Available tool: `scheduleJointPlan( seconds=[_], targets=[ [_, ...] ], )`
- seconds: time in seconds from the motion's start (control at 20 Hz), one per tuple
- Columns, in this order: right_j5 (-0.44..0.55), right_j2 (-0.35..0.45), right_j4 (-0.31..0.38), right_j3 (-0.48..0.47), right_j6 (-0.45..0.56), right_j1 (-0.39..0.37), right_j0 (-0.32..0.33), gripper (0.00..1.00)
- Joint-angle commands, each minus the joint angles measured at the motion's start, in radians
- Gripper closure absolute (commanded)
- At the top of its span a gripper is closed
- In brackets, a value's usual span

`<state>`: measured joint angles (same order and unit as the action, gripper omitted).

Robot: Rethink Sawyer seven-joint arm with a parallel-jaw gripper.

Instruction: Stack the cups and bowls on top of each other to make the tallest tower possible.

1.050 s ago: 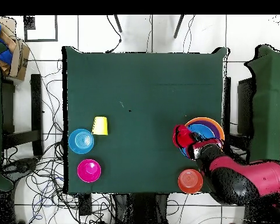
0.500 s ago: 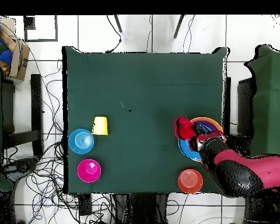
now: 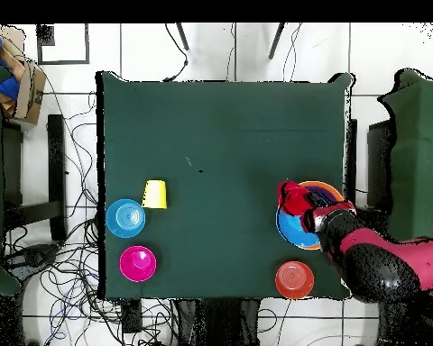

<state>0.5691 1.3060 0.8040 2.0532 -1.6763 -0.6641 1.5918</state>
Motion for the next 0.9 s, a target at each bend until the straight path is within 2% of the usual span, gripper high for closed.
scheduleJointPlan(
  seconds=[0.05, 0.2, 0.35, 0.5, 0.9],
  targets=[
    [0.158, -0.011, 0.002, -0.044, 0.404, 0.031, -0.002, 1.00],
    [0.168, -0.007, 0.005, -0.041, 0.463, 0.039, 0.064, 1.00],
    [0.154, -0.019, 0.008, -0.023, 0.425, 0.019, 0.085, 1.00],
    [0.128, 0.002, 0.015, 0.020, 0.449, 0.027, 0.120, 1.00],
    [0.057, -0.022, 0.080, 0.085, 0.395, 0.038, 0.127, 1.00]
  ],
)
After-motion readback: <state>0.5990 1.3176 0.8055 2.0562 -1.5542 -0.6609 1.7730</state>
